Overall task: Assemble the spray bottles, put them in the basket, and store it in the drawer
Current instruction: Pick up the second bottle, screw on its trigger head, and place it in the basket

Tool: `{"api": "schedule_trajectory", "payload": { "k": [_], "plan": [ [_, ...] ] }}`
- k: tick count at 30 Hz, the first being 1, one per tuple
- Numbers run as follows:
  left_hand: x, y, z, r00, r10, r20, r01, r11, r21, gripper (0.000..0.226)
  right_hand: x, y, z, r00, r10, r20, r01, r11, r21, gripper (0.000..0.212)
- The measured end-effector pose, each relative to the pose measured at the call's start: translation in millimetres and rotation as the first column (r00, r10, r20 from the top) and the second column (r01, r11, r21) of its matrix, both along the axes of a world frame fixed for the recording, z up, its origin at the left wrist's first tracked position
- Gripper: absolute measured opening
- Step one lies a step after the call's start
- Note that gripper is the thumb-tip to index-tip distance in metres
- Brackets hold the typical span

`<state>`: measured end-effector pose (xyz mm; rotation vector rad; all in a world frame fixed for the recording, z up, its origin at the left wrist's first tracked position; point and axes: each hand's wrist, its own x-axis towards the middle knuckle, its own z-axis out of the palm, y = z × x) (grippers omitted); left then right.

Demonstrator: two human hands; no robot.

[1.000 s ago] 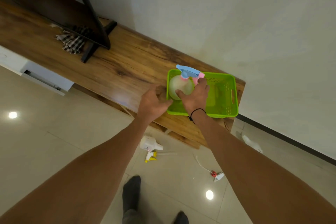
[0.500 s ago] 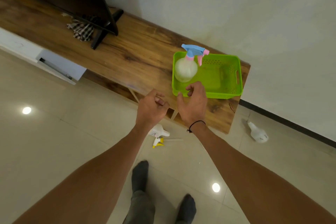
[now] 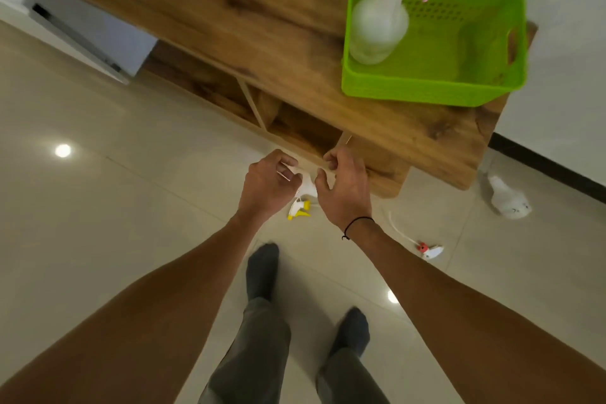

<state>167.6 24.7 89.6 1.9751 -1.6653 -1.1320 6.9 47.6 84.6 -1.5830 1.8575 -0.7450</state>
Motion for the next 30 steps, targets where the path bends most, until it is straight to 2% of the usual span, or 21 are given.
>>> {"api": "schedule_trajectory", "payload": {
  "k": [7,11,14,17,19,22,26,30],
  "plan": [
    [20,-18,-88,0.989,-0.142,0.048,0.142,0.99,-0.002,0.027,20,3,-93,1.0,0.026,-0.01,-0.025,0.994,0.107,0.028],
    [28,-25,-141,0.955,-0.277,0.106,0.279,0.96,-0.004,0.039,31,3,-147,0.997,0.074,-0.037,-0.068,0.986,0.151,0.028],
    [31,-27,-179,0.822,-0.505,0.265,0.508,0.859,0.062,0.063,34,9,-192,0.988,0.129,-0.081,-0.11,0.971,0.211,0.033],
    [29,-33,-211,0.66,-0.654,0.369,0.65,0.744,0.156,0.082,38,14,-235,0.972,0.205,-0.111,-0.162,0.936,0.312,0.047],
    [23,-38,-226,0.565,-0.714,0.413,0.707,0.677,0.204,0.087,40,17,-259,0.944,0.287,-0.163,-0.208,0.9,0.382,0.051],
    [9,-45,-242,0.437,-0.767,0.47,0.763,0.593,0.258,0.086,42,21,-289,0.855,0.451,-0.255,-0.293,0.826,0.481,0.065],
    [-5,-64,-249,0.38,-0.764,0.522,0.761,0.579,0.293,0.093,46,24,-313,0.75,0.564,-0.346,-0.339,0.777,0.531,0.094],
    [-18,-73,-260,0.32,-0.733,0.6,0.715,0.602,0.355,0.095,49,26,-326,0.642,0.627,-0.441,-0.368,0.757,0.541,0.1]
  ]
}}
